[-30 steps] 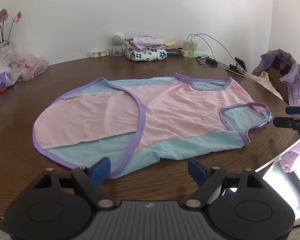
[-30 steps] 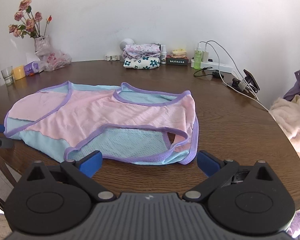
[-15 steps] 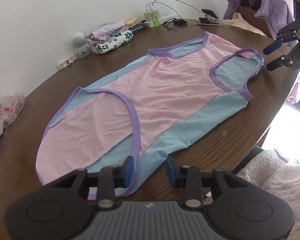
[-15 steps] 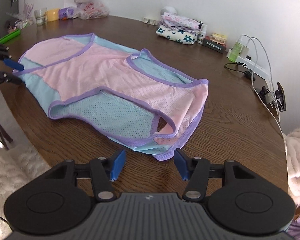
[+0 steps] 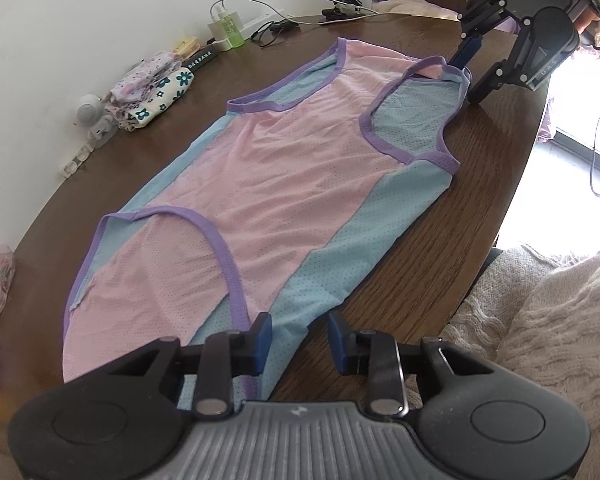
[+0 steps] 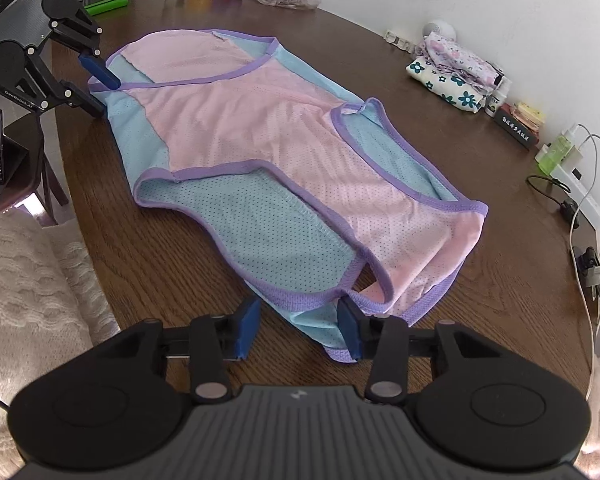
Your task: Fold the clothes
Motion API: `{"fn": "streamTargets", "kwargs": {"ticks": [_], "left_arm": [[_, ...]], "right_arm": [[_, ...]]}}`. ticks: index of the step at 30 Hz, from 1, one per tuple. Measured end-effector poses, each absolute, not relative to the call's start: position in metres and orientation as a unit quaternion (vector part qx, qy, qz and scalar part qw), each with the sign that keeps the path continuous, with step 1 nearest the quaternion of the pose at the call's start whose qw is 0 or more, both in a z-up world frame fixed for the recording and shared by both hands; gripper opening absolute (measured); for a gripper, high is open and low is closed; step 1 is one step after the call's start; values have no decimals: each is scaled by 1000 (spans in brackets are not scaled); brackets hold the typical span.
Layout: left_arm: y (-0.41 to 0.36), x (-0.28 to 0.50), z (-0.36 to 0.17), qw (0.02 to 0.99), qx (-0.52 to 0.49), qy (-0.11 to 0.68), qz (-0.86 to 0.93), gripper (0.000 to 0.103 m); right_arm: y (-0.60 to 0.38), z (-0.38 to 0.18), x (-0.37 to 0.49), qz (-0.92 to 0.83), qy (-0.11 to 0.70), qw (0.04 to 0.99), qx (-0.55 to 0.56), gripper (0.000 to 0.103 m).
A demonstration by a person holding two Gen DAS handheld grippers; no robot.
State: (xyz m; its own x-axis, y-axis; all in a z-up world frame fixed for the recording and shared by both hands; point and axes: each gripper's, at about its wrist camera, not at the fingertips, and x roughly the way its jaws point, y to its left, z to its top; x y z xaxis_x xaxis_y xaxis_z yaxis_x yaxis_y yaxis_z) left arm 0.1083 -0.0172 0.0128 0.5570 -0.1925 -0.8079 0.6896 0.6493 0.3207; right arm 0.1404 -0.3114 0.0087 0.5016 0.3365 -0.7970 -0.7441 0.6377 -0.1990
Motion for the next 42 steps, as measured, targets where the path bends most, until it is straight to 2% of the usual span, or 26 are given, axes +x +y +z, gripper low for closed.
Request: {"fn": "streamTargets", "kwargs": {"ticks": [2, 15, 17, 18, 19, 20, 22, 27, 31, 36, 42], "left_arm": [[-16, 113, 14, 820, 310, 395, -276, 23], [-11, 131, 17, 792, 308, 414, -327, 23], [-13, 134, 18, 783, 314, 417, -337, 19], [-14, 134, 18, 781, 315, 419, -340, 14], [-15, 135, 17, 780, 312, 421, -342, 6], [-16, 135, 16, 780, 309, 422, -343, 3], [-15, 136, 15, 787, 306, 416, -336, 1], [-15, 131, 15, 797, 306, 405, -328, 0], [-17, 136, 29, 809, 330, 376, -308, 0], [-22, 179, 48, 827, 377, 324, -262, 0], [-36, 227, 26, 808, 412, 329, -263, 0]], "right_arm": [[-311, 9, 144, 334, 381, 819, -268, 36], [-309, 11, 153, 330, 398, 814, -263, 36], [-307, 12, 155, 330, 402, 812, -266, 36], [-306, 12, 155, 329, 405, 810, -267, 36], [-305, 12, 156, 327, 406, 810, -269, 34], [-305, 12, 157, 326, 408, 809, -271, 30], [-305, 12, 159, 320, 414, 808, -273, 15], [-305, 13, 160, 311, 414, 808, -281, 4], [-305, 27, 165, 299, 390, 822, -288, 3], [-295, 49, 192, 299, 359, 826, -317, 2], [-285, 28, 236, 288, 387, 804, -347, 2]]}}
